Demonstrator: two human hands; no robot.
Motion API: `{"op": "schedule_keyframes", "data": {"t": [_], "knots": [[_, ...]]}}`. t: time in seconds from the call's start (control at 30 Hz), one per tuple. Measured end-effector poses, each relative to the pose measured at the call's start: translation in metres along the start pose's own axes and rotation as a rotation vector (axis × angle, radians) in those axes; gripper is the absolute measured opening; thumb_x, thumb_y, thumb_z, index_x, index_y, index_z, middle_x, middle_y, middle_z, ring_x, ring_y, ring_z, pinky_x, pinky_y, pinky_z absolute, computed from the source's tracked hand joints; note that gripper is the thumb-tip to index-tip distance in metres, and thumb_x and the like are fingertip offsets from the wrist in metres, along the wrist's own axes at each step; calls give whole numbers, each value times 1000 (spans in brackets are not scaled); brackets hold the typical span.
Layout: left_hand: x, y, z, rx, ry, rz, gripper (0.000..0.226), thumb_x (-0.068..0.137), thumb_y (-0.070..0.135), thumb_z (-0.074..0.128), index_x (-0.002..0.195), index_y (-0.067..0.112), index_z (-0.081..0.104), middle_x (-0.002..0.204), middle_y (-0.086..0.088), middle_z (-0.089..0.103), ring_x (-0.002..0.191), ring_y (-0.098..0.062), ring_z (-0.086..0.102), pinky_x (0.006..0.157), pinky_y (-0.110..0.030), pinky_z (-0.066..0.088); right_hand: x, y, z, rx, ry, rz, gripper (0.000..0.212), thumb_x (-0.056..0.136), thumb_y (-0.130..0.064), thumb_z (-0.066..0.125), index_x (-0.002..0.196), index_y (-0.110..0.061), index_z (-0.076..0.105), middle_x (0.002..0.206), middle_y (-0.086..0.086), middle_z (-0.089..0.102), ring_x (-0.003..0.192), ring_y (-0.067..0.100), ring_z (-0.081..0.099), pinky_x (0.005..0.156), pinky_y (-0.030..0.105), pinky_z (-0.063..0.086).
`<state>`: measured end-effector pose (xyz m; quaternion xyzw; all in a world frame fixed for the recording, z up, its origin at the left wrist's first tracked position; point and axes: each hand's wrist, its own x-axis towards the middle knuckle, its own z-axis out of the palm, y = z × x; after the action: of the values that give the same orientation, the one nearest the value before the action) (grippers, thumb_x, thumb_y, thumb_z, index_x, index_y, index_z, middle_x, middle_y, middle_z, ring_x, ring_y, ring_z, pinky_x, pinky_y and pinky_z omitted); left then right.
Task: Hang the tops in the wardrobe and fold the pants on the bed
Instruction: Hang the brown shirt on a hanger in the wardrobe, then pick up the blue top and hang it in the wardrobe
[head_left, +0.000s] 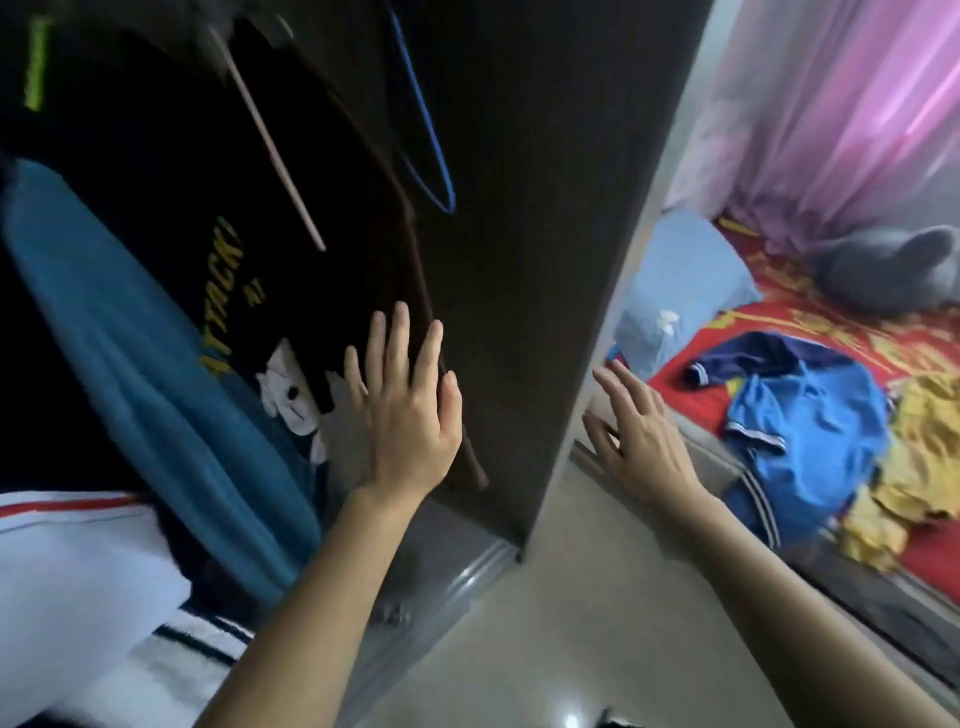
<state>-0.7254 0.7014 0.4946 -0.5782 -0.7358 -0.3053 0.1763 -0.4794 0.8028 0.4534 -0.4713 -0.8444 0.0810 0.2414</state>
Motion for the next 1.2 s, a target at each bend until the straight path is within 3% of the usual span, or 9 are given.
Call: {"op": "schedule_keyframes", "data": {"t": [0.17,0.33,0.47,0.7,0.97,1.2], "knots": [[-1,73,41,-41,-88,163,54,96,32,49,147,16,42,160,-13,24,150,-29,16,116,-58,18,-31,70,-29,-64,122,136,63,96,-34,58,152,-18,33,160,10,28,142,30,32,113,47,34],[7,189,92,-136,-118,290,59,97,36,43,152,15,34,161,-14,17,150,-31,12,116,-59,16,-74,164,-71,-51,176,232,72,92,-32,62,154,-16,29,161,12,23,144,33,31,113,47,32],[-4,296,142,-218,-238,360,64,96,40,40,155,18,25,163,-12,10,151,-30,6,117,-58,13,-116,259,-120,-61,240,379,70,90,-35,56,152,-10,34,159,18,26,141,35,34,111,49,34],[-23,436,222,-270,-420,447,67,94,44,40,155,20,25,164,-10,6,151,-29,2,116,-62,14,-171,396,-171,-98,285,604,76,89,-27,69,153,-12,30,161,15,22,144,33,27,109,52,34],[27,483,314,-250,-530,458,65,95,44,32,156,32,16,165,-3,-4,151,-27,-5,116,-62,10,-116,482,-148,-64,203,700,78,90,-30,65,155,-14,25,164,13,15,148,31,21,112,51,31],[115,498,429,-208,-644,443,66,93,49,22,156,31,14,163,0,-9,151,-27,-1,117,-59,14,-22,557,-134,-134,127,746,79,91,-33,63,156,-17,22,164,11,11,149,30,19,114,49,30]]}}
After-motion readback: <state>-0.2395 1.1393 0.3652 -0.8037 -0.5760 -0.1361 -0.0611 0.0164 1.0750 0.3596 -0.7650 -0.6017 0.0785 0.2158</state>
